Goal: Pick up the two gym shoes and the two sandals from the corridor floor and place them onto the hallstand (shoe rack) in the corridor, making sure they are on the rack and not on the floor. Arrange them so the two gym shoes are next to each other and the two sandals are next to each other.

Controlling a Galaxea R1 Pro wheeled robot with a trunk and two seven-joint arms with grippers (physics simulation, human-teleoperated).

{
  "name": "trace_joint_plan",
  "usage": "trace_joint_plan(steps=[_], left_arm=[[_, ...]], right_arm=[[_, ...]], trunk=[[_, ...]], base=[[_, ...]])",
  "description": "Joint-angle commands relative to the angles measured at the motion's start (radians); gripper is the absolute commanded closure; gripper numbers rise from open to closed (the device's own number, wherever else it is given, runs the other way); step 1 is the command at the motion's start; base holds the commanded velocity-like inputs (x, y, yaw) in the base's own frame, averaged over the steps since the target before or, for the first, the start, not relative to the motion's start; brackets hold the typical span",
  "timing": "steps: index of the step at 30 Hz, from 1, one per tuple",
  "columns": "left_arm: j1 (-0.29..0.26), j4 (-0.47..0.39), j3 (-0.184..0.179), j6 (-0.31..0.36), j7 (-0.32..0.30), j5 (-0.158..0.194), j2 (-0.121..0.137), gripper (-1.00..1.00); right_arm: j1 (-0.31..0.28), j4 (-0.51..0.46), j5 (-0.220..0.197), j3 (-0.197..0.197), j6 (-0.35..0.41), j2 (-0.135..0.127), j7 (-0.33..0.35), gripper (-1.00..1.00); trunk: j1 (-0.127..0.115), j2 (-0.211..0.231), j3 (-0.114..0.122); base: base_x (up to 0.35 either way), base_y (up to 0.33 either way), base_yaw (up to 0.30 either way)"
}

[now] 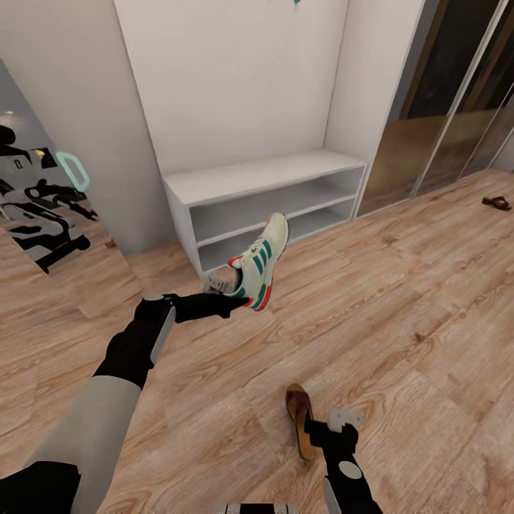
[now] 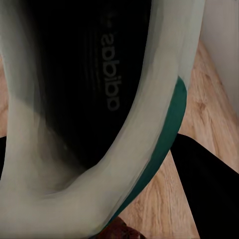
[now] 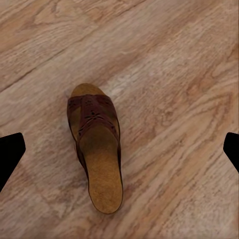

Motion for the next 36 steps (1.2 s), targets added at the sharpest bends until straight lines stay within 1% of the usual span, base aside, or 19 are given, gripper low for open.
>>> trace_joint_plan(steps=[1,5,10,11,14,36], left_arm=[[-0.001,-0.001,-0.001,0.009,-0.004,0.004,0.0,1.0],[-0.003,-0.002,-0.002,0.024,-0.005,0.004,0.0,1.0],[-0.006,-0.02,-0.001,0.074,-0.006,0.005,0.001,1.0],[-0.004,-0.034,-0.002,0.089,-0.006,0.005,0.002,1.0],[-0.003,-0.044,-0.003,0.098,-0.006,0.005,0.001,1.0],[-0.002,-0.051,-0.002,0.105,-0.006,0.006,-0.001,1.0]], right_arm=[[0.0,-0.001,0.0,0.002,0.007,0.0,-0.006,-1.0],[0.0,-0.001,0.001,0.001,0.007,0.0,-0.006,-1.0],[0.0,-0.001,0.002,0.001,0.007,-0.001,-0.006,-1.0],[0.0,-0.001,0.001,0.001,0.007,-0.001,-0.006,-1.0],[0.0,-0.002,0.001,0.001,0.007,-0.001,-0.006,-1.0],[0.0,-0.001,-0.001,0.001,0.007,-0.001,-0.006,-1.0]], trunk=[[0.004,-0.008,-0.005],[0.019,-0.036,-0.023],[0.038,-0.071,-0.046],[0.042,-0.078,-0.051],[0.054,-0.099,-0.065],[0.063,-0.104,-0.184]], base=[[0.0,0.0,0.002],[0.0,0.0,0.001],[0.0,0.0,0.0],[0.0,0.0,0.0],[0.0,0.0,0.0],[0.0,0.0,0.0]])
